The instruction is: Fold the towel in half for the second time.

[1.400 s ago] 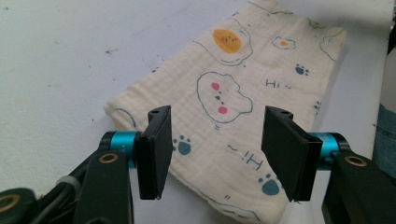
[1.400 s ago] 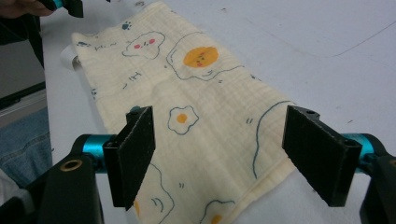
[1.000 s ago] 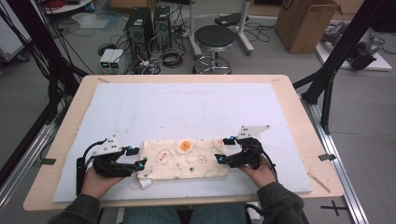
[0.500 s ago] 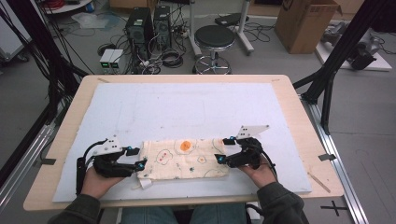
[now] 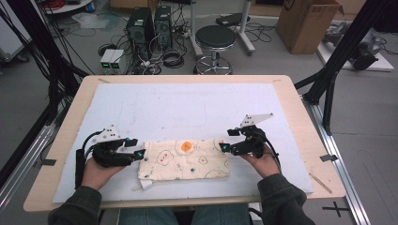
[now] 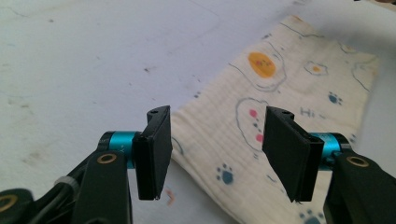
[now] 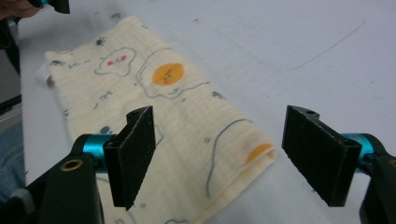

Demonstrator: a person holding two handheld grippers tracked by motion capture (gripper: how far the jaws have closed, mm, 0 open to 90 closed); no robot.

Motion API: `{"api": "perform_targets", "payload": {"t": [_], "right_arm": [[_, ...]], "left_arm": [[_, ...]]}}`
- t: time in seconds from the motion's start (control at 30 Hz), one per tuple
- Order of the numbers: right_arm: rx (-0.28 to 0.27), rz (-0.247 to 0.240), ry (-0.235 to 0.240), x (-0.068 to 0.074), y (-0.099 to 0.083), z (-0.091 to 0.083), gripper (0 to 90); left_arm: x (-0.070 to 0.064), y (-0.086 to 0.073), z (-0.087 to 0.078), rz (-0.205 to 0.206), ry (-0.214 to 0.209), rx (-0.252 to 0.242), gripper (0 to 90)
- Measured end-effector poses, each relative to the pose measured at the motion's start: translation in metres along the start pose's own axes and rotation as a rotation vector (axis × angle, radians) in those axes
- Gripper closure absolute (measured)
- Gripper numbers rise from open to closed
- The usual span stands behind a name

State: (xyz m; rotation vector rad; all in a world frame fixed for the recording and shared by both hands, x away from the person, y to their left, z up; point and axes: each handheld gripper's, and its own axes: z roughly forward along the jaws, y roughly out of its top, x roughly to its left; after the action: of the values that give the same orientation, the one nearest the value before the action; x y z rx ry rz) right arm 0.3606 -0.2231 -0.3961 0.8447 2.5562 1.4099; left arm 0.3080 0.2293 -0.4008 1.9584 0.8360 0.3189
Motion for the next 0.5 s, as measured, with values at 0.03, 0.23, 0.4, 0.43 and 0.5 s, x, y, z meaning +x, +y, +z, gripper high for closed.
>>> {"api": "perform_targets", "payload": {"t": [0.03, 0.23, 0.4, 0.43, 0.5], "right_arm": [[0.000, 0.002, -0.004, -0.003, 0.003, 0.000, 27.3], [0.015, 0.009, -0.048, -0.016, 0.024, 0.000, 36.4], [0.058, 0.027, -0.029, -0.027, 0.026, 0.013, 48.6], [0.074, 0.037, -0.023, -0.030, 0.025, 0.017, 49.7], [0.106, 0.067, 0.003, -0.033, 0.022, 0.024, 51.8]], "left_arm": [[0.002, 0.003, 0.002, 0.002, 0.007, 0.004, 42.7], [0.011, 0.018, 0.016, -0.008, 0.034, 0.003, 43.5], [0.020, 0.021, 0.024, -0.035, 0.041, 0.000, 44.8], [0.023, 0.020, 0.026, -0.047, 0.037, 0.002, 44.9], [0.027, 0.018, 0.030, -0.070, 0.036, 0.016, 44.5]]}}
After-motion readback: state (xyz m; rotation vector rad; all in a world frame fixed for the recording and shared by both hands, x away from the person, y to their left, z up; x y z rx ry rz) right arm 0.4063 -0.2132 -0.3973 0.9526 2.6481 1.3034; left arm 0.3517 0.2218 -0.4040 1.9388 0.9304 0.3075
